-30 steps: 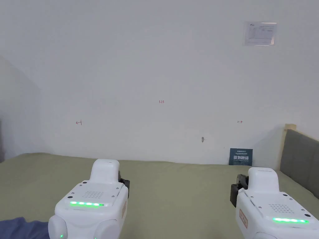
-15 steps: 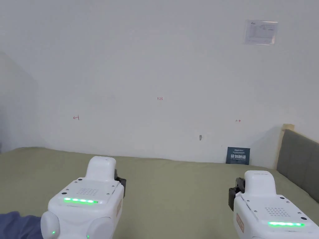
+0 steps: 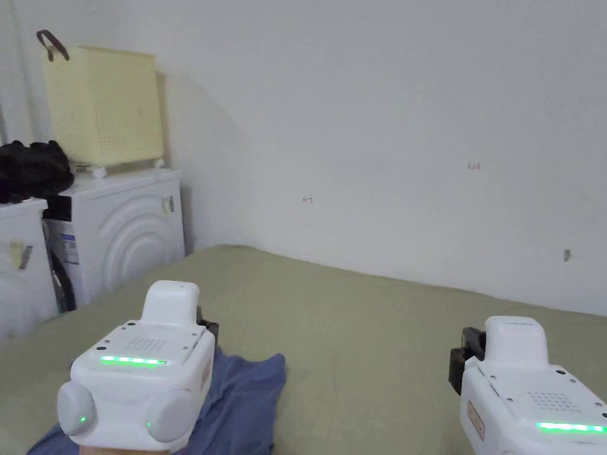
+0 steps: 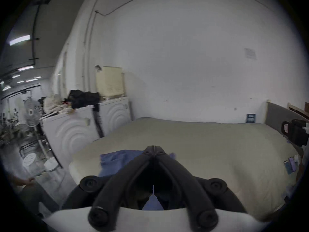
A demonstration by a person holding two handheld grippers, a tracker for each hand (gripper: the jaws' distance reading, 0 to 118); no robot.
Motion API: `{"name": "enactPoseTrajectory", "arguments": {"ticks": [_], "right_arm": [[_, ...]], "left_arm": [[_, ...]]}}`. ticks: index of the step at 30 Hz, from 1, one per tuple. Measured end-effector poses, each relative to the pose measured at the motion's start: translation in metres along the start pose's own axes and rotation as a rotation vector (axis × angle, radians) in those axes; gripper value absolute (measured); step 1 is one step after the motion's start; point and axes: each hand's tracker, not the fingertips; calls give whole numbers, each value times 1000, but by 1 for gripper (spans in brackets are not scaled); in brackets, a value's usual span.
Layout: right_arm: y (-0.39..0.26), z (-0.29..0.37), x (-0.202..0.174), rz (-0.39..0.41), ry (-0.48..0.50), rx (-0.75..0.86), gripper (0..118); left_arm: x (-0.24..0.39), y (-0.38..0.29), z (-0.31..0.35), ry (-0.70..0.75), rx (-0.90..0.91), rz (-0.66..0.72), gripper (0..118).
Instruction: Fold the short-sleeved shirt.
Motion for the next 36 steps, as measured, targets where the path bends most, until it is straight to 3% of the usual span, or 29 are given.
{"name": "enactPoseTrajectory", "arguments": {"ticks": [3, 6, 15, 21, 28, 29, 31, 32, 33, 36], "right_arm": [[0, -14, -28, 32, 59, -9, 0], [-2, -23, -45, 15, 110, -14, 0], [-21, -48, -64, 28, 138, -69, 0], [-55, -70, -61, 25, 124, -144, 0], [-115, -84, -45, 56, 90, -303, 0], [-123, -85, -42, 57, 90, -322, 0], [-136, -89, -37, 62, 75, -362, 0], [-141, -91, -35, 58, 74, -377, 0], [-147, -93, -32, 51, 73, -390, 0], [-161, -93, -26, 38, 60, -435, 0]], "left_arm": [[-39, -4, 3, 84, -8, 14, 0], [-68, -8, 2, 127, -24, 18, 0], [-91, -26, -32, 138, -101, 24, 0], [-86, -54, -91, 78, -238, 44, 0], [-64, -118, -218, -39, -554, 33, 2], [-62, -127, -236, -72, -595, 44, 9], [-59, -144, -270, -92, -667, 43, 83], [-57, -152, -283, -109, -704, 40, 111], [-54, -161, -296, -148, -748, 55, 117], [-41, -179, -313, -128, -794, 22, 117]]}}
